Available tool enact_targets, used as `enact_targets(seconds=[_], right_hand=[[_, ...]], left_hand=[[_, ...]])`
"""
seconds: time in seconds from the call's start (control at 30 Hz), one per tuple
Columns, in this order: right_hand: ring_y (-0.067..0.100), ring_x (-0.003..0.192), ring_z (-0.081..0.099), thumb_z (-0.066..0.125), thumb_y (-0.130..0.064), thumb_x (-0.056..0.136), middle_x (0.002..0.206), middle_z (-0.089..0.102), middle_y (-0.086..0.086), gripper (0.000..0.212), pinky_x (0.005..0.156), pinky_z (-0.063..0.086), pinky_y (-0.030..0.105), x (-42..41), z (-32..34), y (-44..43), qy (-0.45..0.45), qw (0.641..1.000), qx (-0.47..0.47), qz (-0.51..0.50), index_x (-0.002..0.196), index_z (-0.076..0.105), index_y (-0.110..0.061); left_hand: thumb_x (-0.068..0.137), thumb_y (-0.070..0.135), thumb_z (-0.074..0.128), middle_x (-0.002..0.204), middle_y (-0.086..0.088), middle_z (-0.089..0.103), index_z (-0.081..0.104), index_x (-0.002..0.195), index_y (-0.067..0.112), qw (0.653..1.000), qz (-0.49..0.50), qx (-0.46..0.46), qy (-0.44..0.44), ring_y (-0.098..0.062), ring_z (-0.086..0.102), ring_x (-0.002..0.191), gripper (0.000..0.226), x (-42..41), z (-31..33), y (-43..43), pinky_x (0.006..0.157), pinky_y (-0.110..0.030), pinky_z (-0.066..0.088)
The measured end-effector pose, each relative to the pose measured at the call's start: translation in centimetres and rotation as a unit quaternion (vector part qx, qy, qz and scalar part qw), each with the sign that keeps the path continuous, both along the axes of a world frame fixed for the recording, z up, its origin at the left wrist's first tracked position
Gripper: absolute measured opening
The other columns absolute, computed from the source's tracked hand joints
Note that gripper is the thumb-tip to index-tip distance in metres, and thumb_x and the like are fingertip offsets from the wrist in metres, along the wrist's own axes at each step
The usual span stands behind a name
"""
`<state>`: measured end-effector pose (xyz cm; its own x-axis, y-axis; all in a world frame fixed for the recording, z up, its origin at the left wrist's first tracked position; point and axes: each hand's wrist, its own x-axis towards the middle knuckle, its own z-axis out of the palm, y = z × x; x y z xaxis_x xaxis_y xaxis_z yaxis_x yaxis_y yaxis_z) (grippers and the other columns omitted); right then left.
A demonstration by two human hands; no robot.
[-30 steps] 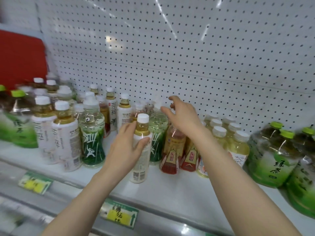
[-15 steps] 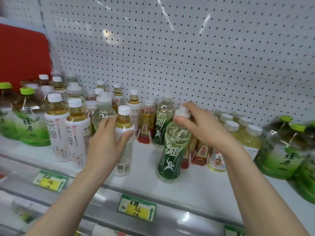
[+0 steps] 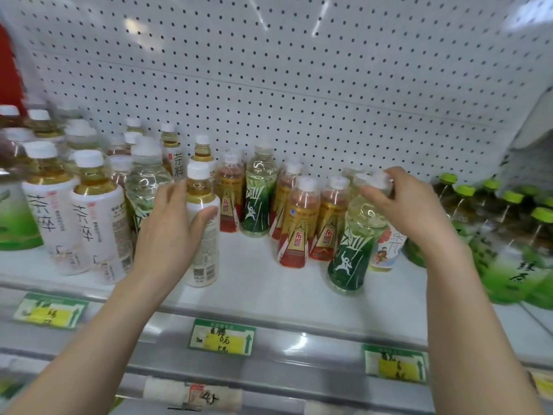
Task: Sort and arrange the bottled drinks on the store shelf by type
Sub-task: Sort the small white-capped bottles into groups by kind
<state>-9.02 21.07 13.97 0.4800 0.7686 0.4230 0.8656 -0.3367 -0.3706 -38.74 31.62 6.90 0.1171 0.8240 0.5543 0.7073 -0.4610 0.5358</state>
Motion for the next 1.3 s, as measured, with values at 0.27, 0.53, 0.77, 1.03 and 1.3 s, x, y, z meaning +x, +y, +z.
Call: enact_targets(seconds=[0.27,0.53,0.77,1.03,1.3], right_hand=[[0.028,0.117,0.054,0.059,-0.03,0.096,0.126,0.061,0.01,0.052,0.091,0.043,0.037,-9.8,1.4,8.5,-0.108,0.983,0.113,0.097,0.142,0.044,-0.01],[0.032,0.108,0.059,0.049,-0.036,0.1,0.124,0.06,0.018,0.058,0.076,0.045,0.036,-11.4,1.4,19.6,0.032,0.996,-0.017,0.076,0.144,0.03,-0.003],[0.026,0.075,0.058,0.05,-0.041,0.099,0.083,0.061,0.005,0.039,0.061,0.042,0.034,-11.9,0.6,12.8,-0.038,0.99,0.014,0.132,0.126,0.04,-0.014],[0.023,0.085,0.065,0.055,-0.054,0.09,0.102,0.062,0.001,0.045,0.08,0.055,0.045,-8.6,1.7,0.9,0.019,0.994,-0.011,0.11,0.121,0.048,-0.022],[0.025,0.09,0.06,0.05,-0.043,0.098,0.099,0.06,0.002,0.045,0.085,0.052,0.045,-7.9,1.2,0.2,-0.002,1.0,-0.015,-0.022,0.13,0.042,-0.012]], left_hand=[[0.079,0.059,0.059,0.133,-0.007,0.054,0.046,0.138,0.014,0.999,0.026,0.043,0.016,-0.029,0.047,0.121,0.074,-2.3,-0.5,0.4,0.098,-0.043,0.04],[0.07,0.047,0.078,0.142,0.003,0.041,0.028,0.146,0.022,1.0,-0.013,0.027,0.002,-0.016,0.038,0.131,0.094,-2.9,-1.6,1.0,0.107,-0.032,0.031],[0.069,0.048,0.08,0.14,-0.003,0.043,0.029,0.146,0.019,0.999,0.022,0.044,-0.02,-0.023,0.04,0.129,0.097,-2.2,-2.1,1.3,0.105,-0.036,0.036],[0.071,0.046,0.079,0.139,-0.006,0.042,0.034,0.143,0.018,0.998,0.025,0.05,-0.019,-0.025,0.04,0.129,0.089,-2.1,-2.7,1.6,0.104,-0.039,0.036],[0.07,0.047,0.079,0.136,-0.01,0.046,0.038,0.141,0.013,0.999,0.0,0.045,-0.002,-0.028,0.042,0.127,0.089,-2.6,-2.2,2.0,0.104,-0.043,0.037]])
